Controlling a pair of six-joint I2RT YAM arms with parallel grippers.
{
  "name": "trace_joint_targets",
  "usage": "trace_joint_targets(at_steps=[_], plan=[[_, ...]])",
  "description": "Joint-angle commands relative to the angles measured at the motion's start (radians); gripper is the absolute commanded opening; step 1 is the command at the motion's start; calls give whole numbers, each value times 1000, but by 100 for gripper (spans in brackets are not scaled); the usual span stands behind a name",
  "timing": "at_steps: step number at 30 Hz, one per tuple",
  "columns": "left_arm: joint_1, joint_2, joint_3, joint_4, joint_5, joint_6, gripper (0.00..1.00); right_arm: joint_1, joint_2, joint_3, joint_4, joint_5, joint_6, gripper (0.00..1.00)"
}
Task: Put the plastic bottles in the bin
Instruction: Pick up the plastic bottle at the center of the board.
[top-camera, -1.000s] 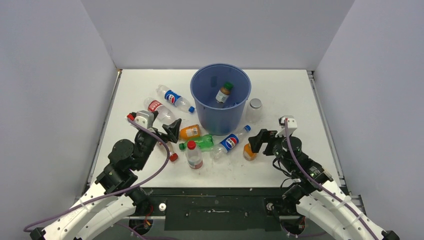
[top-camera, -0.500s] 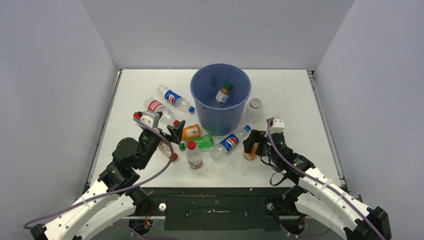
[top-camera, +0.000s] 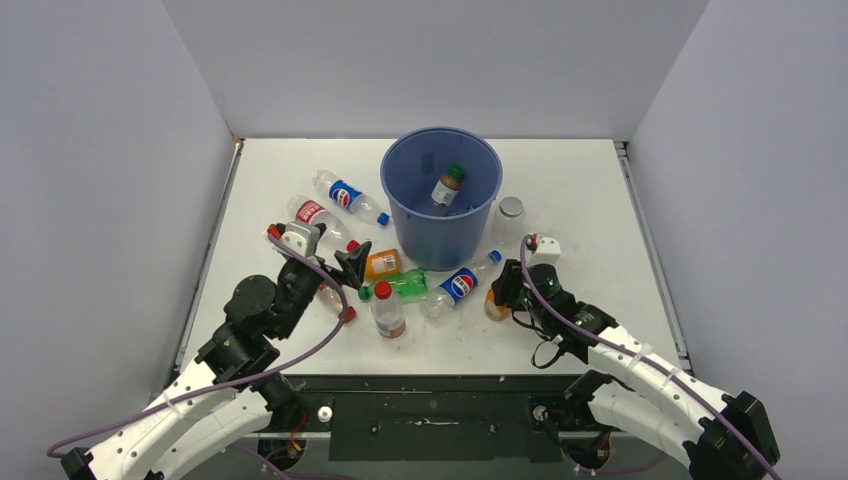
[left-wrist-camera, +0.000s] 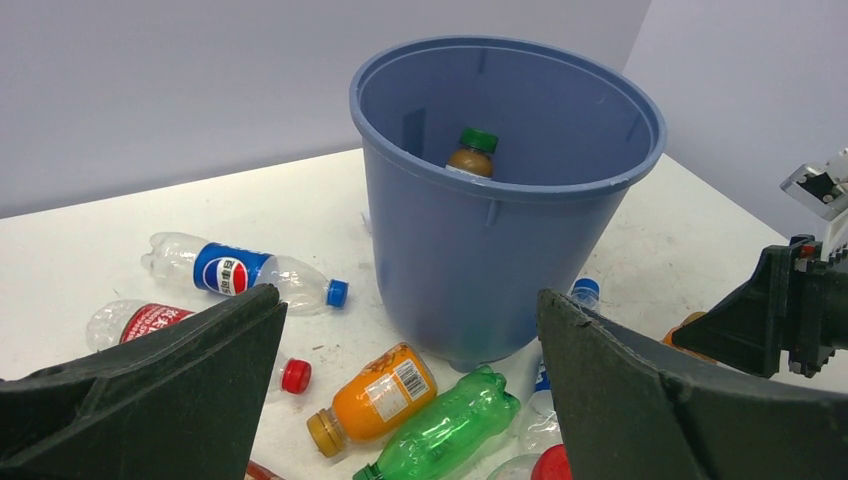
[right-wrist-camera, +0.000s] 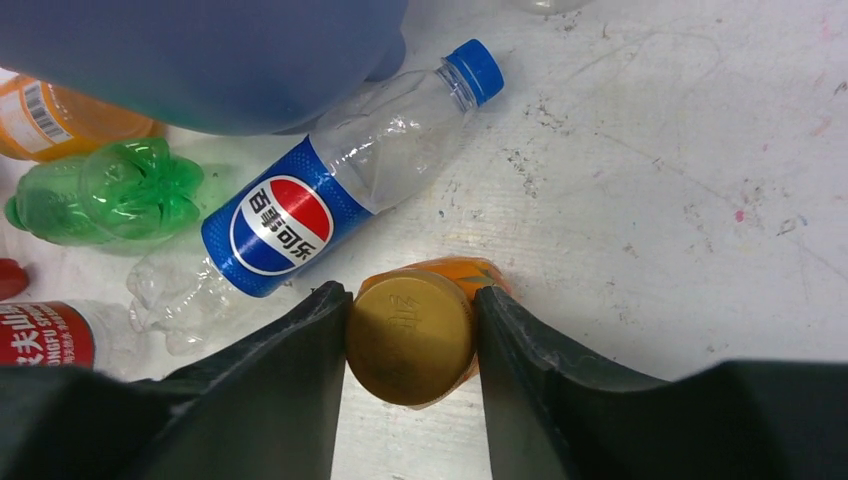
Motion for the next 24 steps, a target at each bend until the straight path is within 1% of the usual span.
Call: trace_joint_targets(at_steps=[1,4,5,6,10,12,14,16,19,22,24], plan=[[-8,-1,14,28,9,10,96,13,16,30,20,41,-8,38],[-7,-2,14,29,9,10,96,14,10,46,-11,49,-9,20],[-8,-3,13,29,9,10,96,16,-4,60,-30,55,-9,8],[-8,-5,13,29,8,10,96,17,-23,69,-50,64,-5,6],[-10,-27,8,49,-6,6,96,25,-156,171,-120,48,-29,5],[-11,-48,14,69,0,-19,96,28,-210,238,-142,-5,-68,5],[-11,-70,39,84,48,-50,96,27,-233,314,-160,-87,-114,5],[-9,-73,89,80,142,-98,96,28,-235,380,-151,-237,-143,5],[-9,-11,219,10,350,-161,96,27,-218,446,-86,-458,-151,5],[-10,106,334,0,664,-242,96,27,-200,450,87,-669,-73,5],[-11,183,373,49,884,-319,96,29,-183,449,235,-766,2,5]])
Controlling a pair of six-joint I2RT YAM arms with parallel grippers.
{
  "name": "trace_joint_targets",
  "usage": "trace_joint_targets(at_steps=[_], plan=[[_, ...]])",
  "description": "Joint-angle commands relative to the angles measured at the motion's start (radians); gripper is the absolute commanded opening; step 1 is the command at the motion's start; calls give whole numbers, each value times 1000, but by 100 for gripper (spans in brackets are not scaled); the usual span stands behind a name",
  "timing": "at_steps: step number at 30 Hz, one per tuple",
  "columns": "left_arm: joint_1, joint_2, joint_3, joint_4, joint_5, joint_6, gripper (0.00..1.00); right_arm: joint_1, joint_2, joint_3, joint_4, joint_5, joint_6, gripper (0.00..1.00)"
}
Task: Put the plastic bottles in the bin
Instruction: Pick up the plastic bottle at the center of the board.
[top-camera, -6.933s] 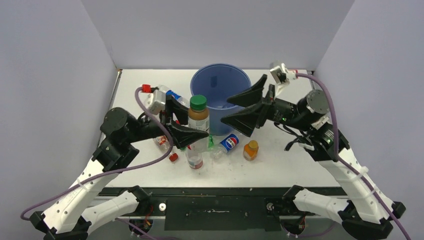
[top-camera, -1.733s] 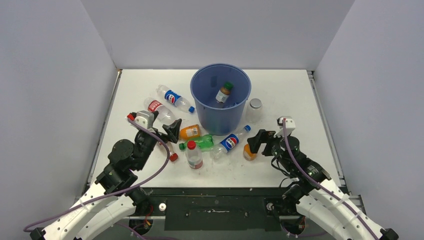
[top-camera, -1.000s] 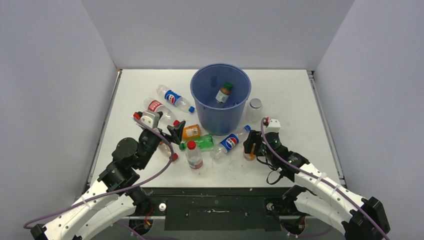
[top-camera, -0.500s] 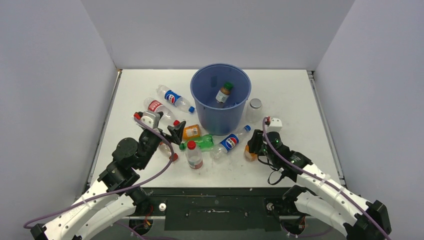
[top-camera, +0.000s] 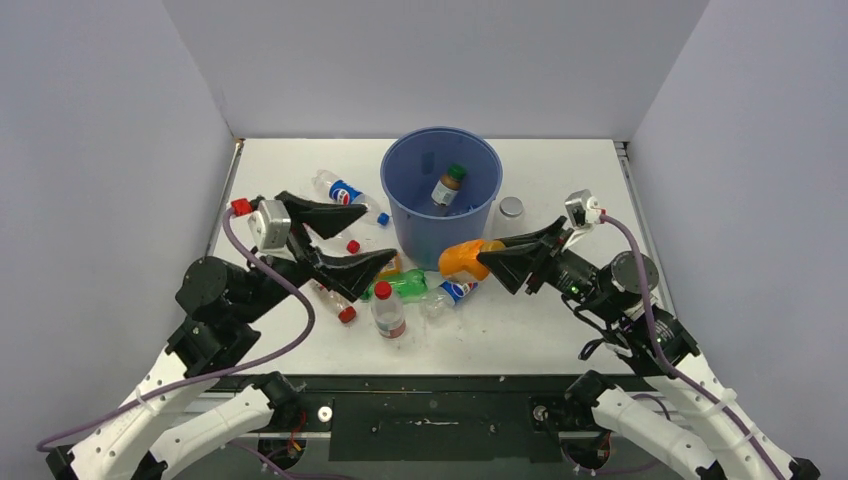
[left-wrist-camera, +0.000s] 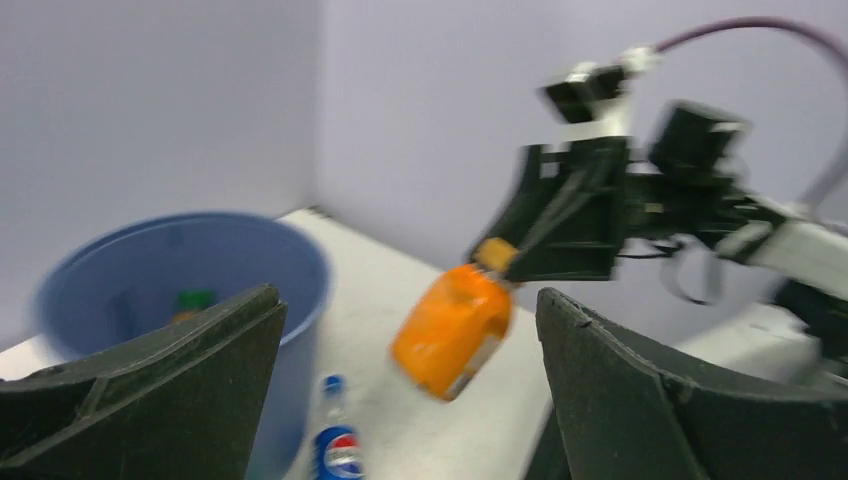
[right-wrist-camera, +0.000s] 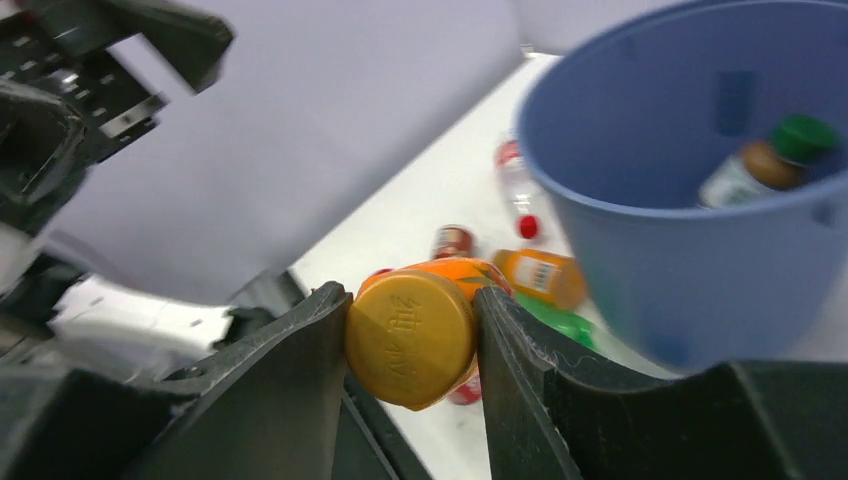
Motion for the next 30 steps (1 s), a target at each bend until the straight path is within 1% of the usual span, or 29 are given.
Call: trace_joint_targets(at_steps=[1,2,3,6,9,11,14,19,24,26,30], plan=[[-8,152,113,88,551,-193,96,9,52,10,320,-349,125,5],[-8,174,122,107,608,-227,96,10,58,10,369,-381,152,5],[-8,189,132,111,626,-233,96,10,65,9,413,-407,174,5],[-8,208,151,72,637,-195,96,13,90,12,495,-479,224,5],[-8,233,174,26,696,-159,96,21,109,18,520,-499,242,5],[-9,259,201,-50,714,-121,96,27,119,26,499,-482,234,5],[-12,287,226,-129,699,-75,96,39,134,35,477,-470,218,5],[-34,328,269,-254,626,22,96,67,154,75,415,-438,177,5],[-98,387,355,-390,537,138,98,97,182,122,366,-417,147,5],[-122,402,372,-414,515,167,85,104,196,138,355,-415,139,5],[-143,414,383,-427,507,187,51,113,214,166,326,-416,125,5]])
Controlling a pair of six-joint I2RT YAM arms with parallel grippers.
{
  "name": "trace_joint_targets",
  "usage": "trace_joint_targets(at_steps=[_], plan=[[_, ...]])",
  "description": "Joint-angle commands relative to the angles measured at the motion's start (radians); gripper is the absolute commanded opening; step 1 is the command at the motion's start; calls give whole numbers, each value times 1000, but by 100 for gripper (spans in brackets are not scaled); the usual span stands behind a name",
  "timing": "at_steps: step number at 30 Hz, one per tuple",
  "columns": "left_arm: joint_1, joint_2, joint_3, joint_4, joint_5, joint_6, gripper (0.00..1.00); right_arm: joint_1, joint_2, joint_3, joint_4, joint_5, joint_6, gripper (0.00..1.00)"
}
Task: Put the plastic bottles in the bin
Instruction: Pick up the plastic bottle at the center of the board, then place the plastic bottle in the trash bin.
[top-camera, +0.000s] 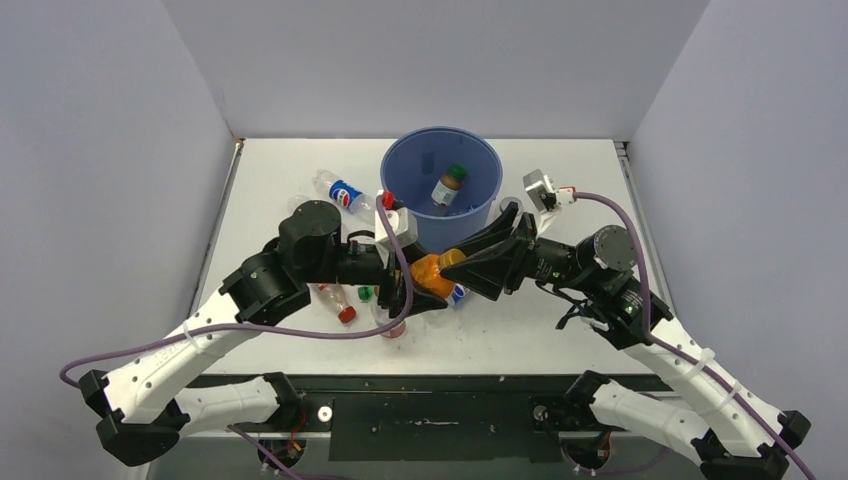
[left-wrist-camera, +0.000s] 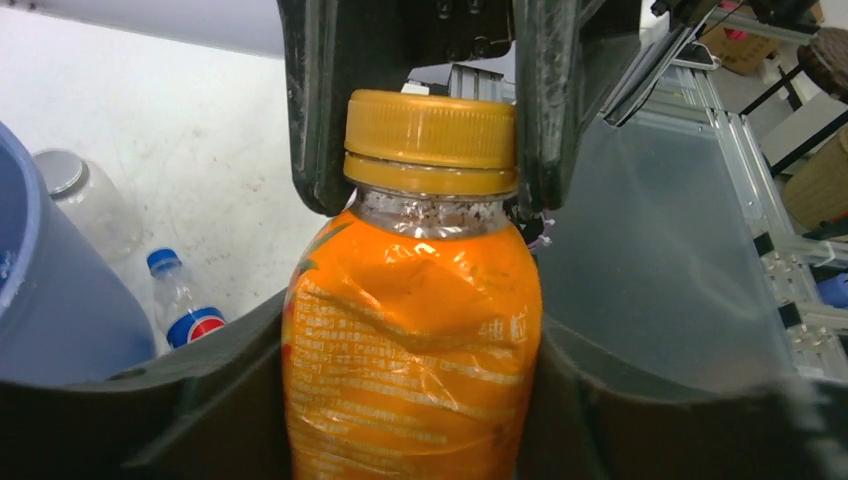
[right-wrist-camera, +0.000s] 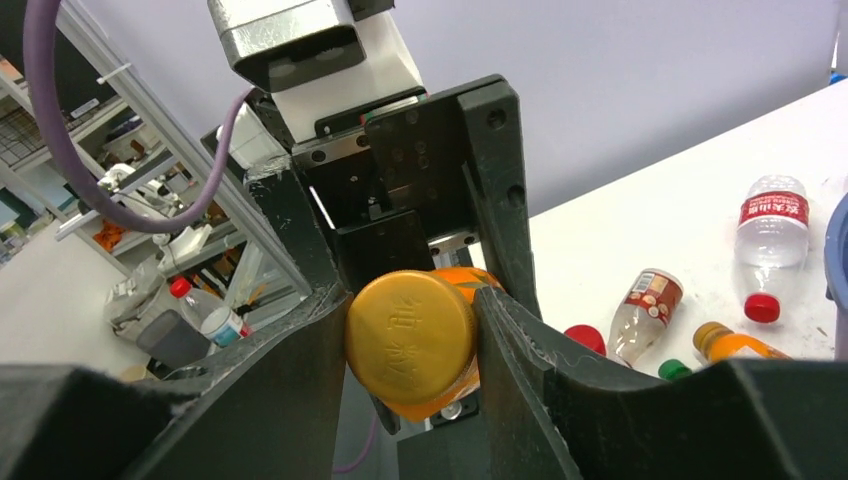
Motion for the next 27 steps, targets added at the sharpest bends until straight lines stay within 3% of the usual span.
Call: trace_joint_targets(at_steps=[1,4,6,8,10,12,16,18,23,27], plan=[[-19,-1,49,-38,-36,73,41,16,12,66,-11,18,-41,5],[-19,-38,5,28,-33,59,14,17,4,75,-34,47,-56,7],[-19,-66,-26,92,-39,45,0,19,-3,83,-61,67,-71,40],[-19,-98,-59,165,-60,26,0,19,-29,76,-71,106,-85,81],[-18,-131,-94,245,-100,11,0,20,-72,63,-109,177,-109,99],[-18,-164,-130,358,-190,5,0,18,-128,50,-140,274,-142,92],[-8,-178,-152,573,-559,-13,0,17,-262,-37,-162,536,-195,90],[34,-118,-91,584,-653,-16,0,17,-300,-85,-175,651,-205,90],[187,138,149,430,-587,-59,0,17,-320,-171,-259,870,-177,90],[238,292,258,374,-558,-19,0,17,-354,-259,-276,926,-141,90]])
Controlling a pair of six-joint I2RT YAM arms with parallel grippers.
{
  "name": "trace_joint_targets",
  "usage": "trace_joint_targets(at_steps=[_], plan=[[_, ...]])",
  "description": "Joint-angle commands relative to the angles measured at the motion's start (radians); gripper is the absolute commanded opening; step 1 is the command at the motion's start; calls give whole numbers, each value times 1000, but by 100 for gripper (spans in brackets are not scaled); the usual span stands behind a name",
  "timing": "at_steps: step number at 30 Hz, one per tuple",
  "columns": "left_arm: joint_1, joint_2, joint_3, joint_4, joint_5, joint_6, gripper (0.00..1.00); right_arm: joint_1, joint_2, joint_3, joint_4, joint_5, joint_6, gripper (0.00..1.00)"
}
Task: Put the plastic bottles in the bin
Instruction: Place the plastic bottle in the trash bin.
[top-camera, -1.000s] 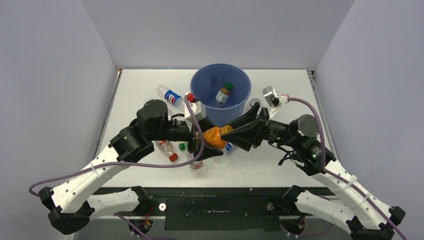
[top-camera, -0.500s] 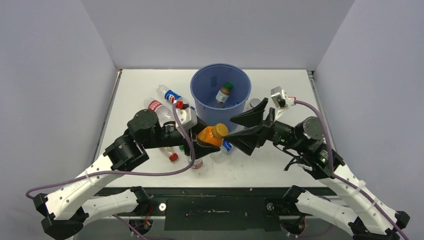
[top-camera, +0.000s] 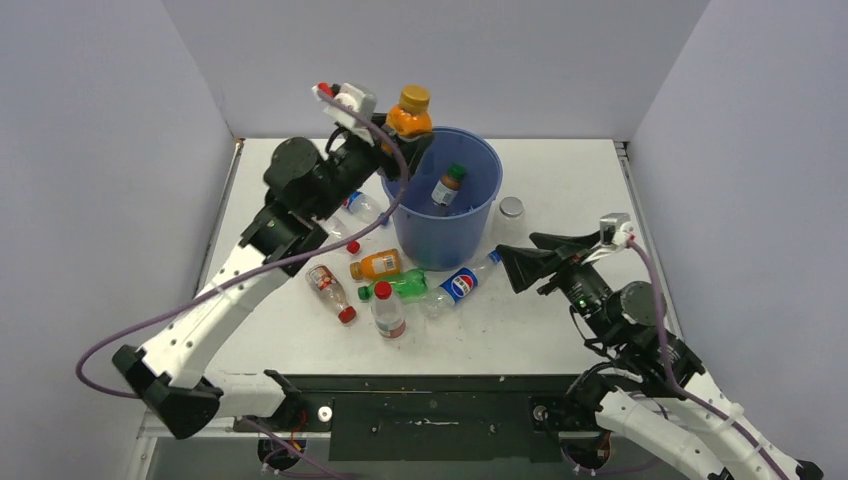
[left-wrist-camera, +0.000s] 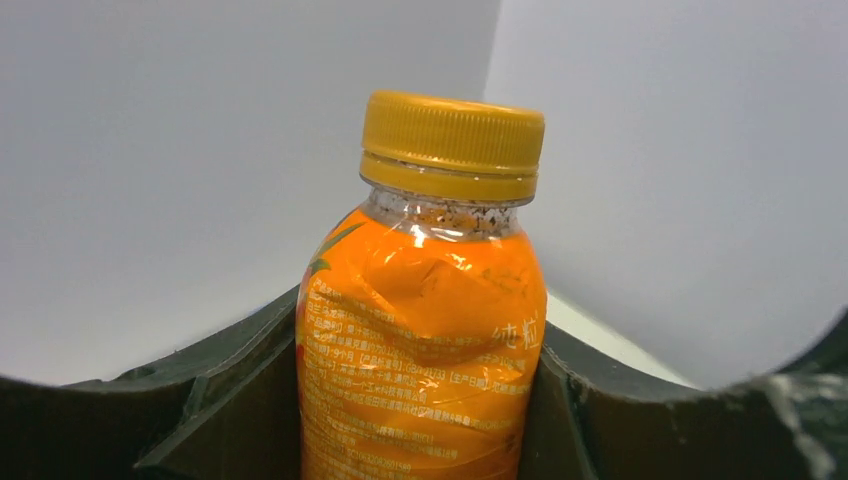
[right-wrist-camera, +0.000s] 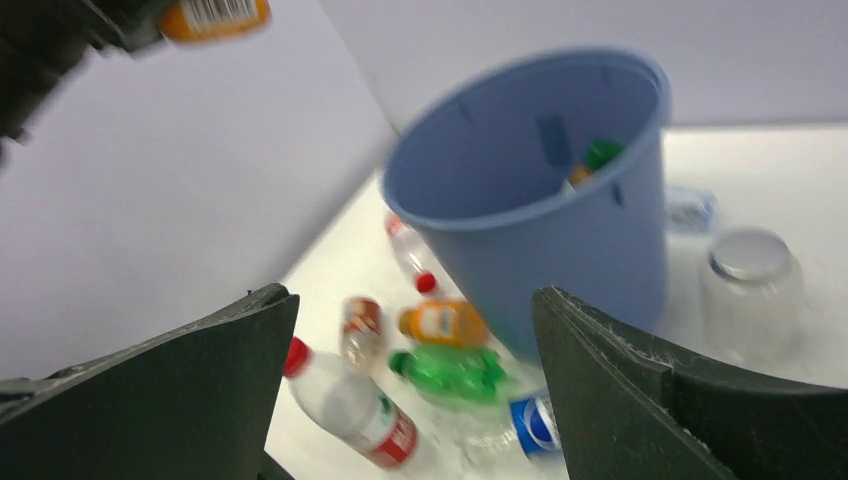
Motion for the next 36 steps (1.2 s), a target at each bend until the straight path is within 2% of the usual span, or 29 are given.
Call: trace_joint_targets(at_steps=[1,6,12,16,18,20,22,26,27,31,36], plan=[[46,158,108,-90,-1,29,0,0,-22,-85,-53,150,31,90],[83,289,166,-122,23,77,0,-1,-51,-133,-51,155,34,90],[116,400,180,-147,33,22,0,-1,-7,-106,-146,271,53,90],[119,456,190,-170,8,-25,0,-1,6,-116,-163,272,68,90],[119,474,195,-181,-2,-48,16,0,0,-124,-172,290,76,90],[120,475,193,-167,18,-54,45,0,-12,-131,-184,326,87,90],[119,456,182,-137,38,-71,66,-1,-26,-132,-198,354,86,90],[119,372,144,-15,49,-123,93,-1,-57,-131,-206,379,76,90],[119,351,143,1,45,-135,98,-1,-63,-133,-206,384,75,90],[118,245,118,27,25,-161,96,-1,-75,-141,-203,387,79,90],[111,-17,-87,-13,-82,-171,96,0,-98,-164,-202,345,79,90]])
